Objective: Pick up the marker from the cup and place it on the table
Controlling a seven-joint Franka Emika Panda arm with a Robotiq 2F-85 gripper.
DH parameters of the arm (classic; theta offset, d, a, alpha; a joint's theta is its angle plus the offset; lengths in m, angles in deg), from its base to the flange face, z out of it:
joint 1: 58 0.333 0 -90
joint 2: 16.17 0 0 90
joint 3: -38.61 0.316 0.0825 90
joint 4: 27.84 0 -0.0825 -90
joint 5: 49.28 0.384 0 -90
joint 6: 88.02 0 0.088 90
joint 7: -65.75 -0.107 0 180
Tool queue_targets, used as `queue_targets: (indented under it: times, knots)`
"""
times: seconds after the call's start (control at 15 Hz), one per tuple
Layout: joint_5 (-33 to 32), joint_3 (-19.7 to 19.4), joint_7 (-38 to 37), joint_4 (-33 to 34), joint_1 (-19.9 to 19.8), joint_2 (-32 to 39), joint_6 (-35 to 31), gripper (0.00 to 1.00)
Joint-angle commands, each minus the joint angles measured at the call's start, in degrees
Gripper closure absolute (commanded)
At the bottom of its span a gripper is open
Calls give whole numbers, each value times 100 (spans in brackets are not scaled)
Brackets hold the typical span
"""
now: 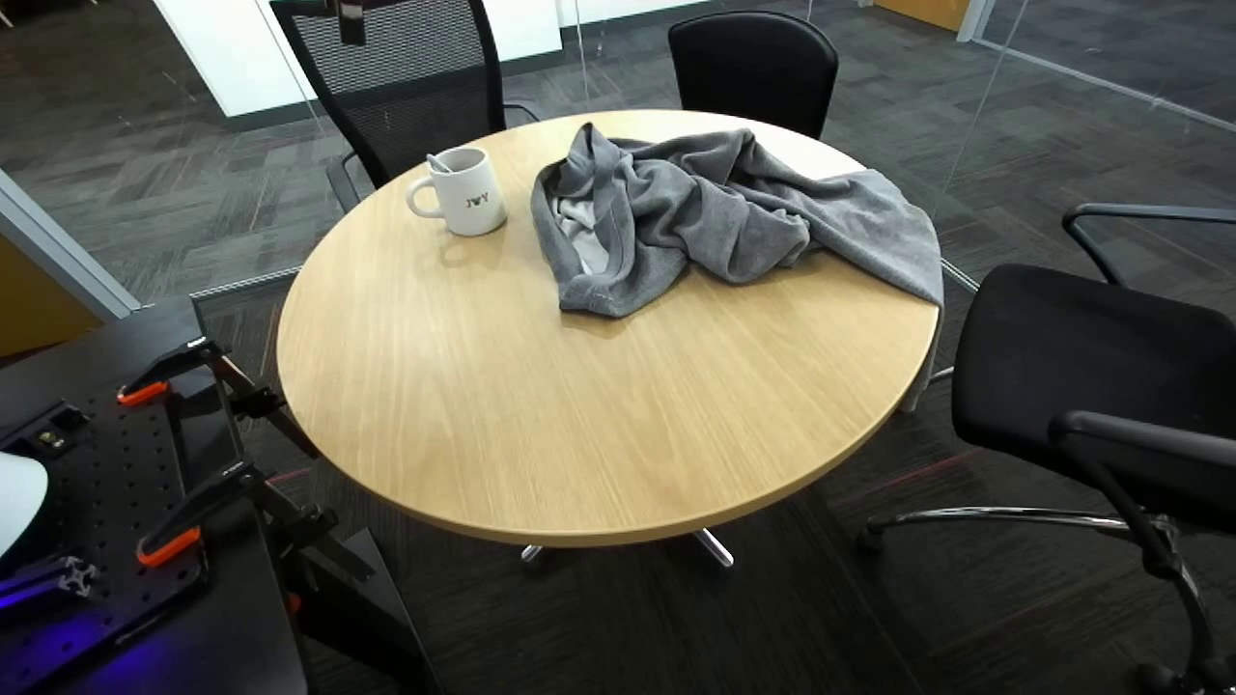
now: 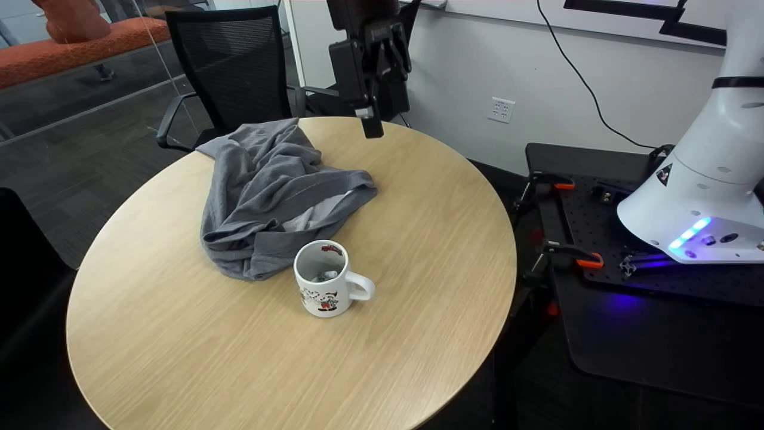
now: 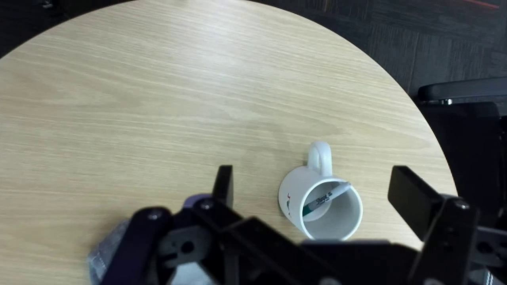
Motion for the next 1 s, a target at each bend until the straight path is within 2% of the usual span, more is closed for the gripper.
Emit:
queue_targets:
  times: [0.0,0.53,0.93]
  knots:
    - [-2,26,-1,53,40,112,22,0]
    - [0,89,0,218,111,360,31,0]
    - [132,103,-513,181,184,594,-518,0]
